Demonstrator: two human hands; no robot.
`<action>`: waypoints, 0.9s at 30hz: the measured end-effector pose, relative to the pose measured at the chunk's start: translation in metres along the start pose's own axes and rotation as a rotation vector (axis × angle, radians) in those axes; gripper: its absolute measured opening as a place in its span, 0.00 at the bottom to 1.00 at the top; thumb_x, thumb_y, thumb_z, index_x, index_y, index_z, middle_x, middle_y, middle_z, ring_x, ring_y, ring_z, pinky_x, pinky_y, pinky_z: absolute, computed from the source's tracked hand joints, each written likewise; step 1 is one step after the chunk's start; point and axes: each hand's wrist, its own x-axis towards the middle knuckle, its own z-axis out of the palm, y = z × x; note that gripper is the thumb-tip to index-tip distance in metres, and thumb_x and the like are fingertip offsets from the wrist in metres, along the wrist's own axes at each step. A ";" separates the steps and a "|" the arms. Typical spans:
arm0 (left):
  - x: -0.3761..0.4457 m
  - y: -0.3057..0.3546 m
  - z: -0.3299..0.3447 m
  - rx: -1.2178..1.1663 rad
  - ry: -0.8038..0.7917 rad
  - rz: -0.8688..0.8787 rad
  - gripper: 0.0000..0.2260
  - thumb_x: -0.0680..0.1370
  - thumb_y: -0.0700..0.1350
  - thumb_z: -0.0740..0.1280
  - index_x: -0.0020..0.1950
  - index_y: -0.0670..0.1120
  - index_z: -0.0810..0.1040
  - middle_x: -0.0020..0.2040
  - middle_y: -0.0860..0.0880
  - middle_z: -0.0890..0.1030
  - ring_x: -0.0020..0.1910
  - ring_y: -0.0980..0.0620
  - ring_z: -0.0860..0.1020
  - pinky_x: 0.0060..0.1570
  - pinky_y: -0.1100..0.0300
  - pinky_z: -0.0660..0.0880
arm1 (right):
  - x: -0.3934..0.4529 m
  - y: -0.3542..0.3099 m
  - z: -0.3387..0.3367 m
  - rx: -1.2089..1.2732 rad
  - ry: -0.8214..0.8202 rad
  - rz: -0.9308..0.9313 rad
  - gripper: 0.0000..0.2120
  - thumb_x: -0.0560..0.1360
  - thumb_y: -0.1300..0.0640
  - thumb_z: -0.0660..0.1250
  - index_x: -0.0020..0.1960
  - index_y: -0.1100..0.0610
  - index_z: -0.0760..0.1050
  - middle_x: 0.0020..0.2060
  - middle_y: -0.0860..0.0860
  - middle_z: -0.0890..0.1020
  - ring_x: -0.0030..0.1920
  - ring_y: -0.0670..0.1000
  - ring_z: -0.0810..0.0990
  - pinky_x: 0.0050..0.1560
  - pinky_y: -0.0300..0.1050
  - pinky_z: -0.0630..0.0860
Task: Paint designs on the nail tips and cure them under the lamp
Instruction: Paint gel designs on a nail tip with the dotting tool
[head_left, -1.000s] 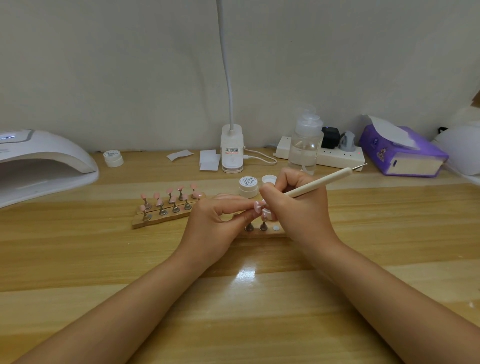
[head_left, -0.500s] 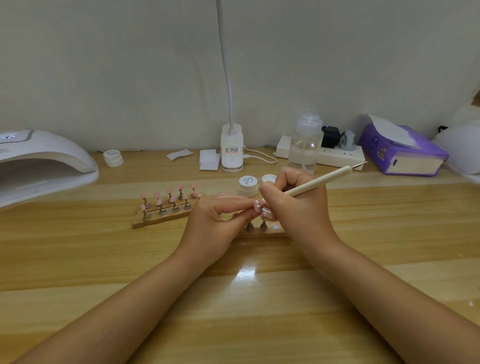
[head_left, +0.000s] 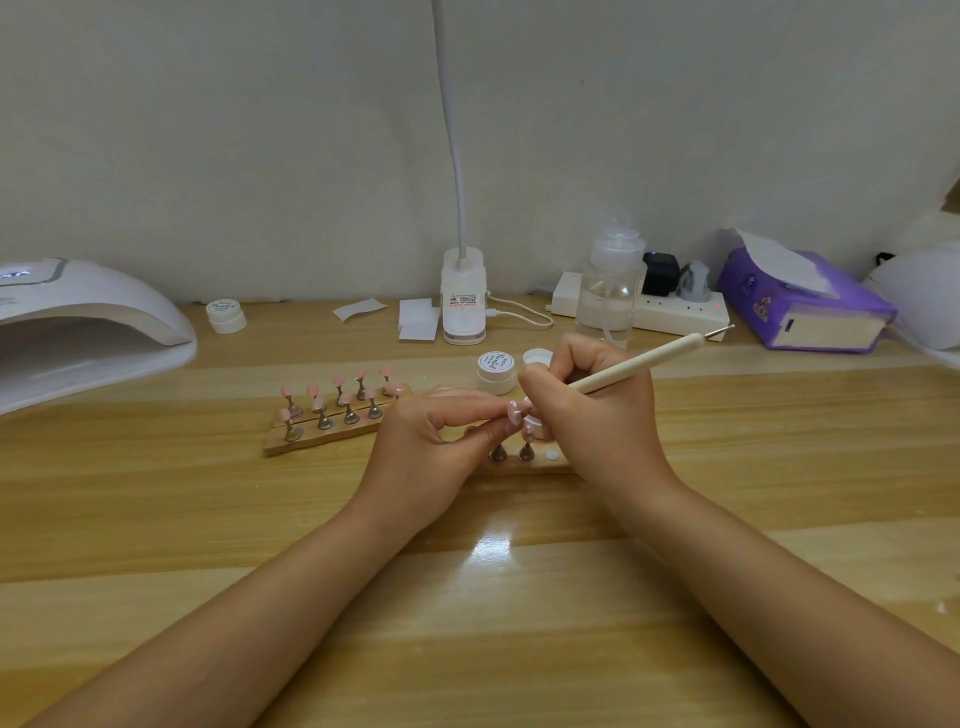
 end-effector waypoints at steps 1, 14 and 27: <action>0.000 0.000 0.000 0.000 -0.003 -0.002 0.12 0.69 0.47 0.68 0.51 0.48 0.81 0.43 0.55 0.83 0.47 0.56 0.80 0.51 0.57 0.76 | 0.000 0.000 0.000 0.002 -0.006 -0.002 0.15 0.69 0.68 0.66 0.27 0.62 0.65 0.18 0.45 0.70 0.21 0.41 0.72 0.24 0.38 0.72; 0.000 0.000 0.000 0.015 0.004 0.004 0.11 0.69 0.46 0.68 0.51 0.48 0.81 0.42 0.56 0.83 0.46 0.57 0.81 0.51 0.57 0.76 | 0.000 -0.003 0.001 0.031 0.031 0.039 0.14 0.68 0.66 0.66 0.27 0.62 0.65 0.19 0.46 0.69 0.23 0.44 0.72 0.25 0.40 0.73; 0.000 0.001 0.000 -0.006 0.011 -0.002 0.12 0.69 0.47 0.68 0.51 0.49 0.80 0.43 0.60 0.82 0.46 0.59 0.80 0.51 0.57 0.76 | 0.002 -0.005 -0.001 0.114 0.035 0.066 0.15 0.67 0.62 0.67 0.26 0.56 0.64 0.21 0.51 0.69 0.24 0.49 0.75 0.25 0.41 0.74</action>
